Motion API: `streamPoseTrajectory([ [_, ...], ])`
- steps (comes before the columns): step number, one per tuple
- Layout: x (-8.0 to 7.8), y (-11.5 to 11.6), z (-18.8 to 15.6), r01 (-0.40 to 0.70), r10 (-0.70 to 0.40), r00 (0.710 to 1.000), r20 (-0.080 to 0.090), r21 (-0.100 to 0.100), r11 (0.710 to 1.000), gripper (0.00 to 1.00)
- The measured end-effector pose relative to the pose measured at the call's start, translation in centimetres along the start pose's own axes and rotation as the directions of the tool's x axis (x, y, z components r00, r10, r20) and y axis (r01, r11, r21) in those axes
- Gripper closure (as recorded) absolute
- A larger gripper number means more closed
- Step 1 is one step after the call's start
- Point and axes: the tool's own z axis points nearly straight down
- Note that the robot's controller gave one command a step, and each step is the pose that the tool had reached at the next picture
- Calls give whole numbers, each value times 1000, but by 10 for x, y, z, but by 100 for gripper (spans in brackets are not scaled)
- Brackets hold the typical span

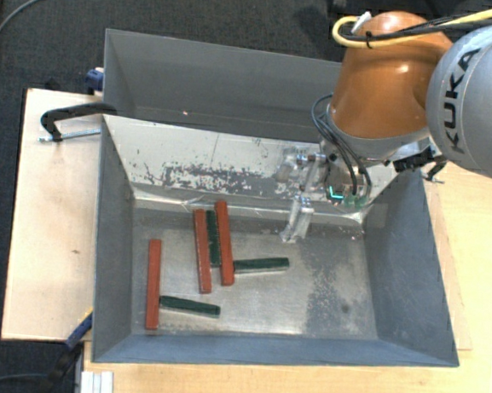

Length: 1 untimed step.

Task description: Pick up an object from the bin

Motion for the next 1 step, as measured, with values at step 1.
streamPoseTrajectory([
  [1, -1, 0, -5, -2, 2, 1000, 9, -1, 1000, 100],
])
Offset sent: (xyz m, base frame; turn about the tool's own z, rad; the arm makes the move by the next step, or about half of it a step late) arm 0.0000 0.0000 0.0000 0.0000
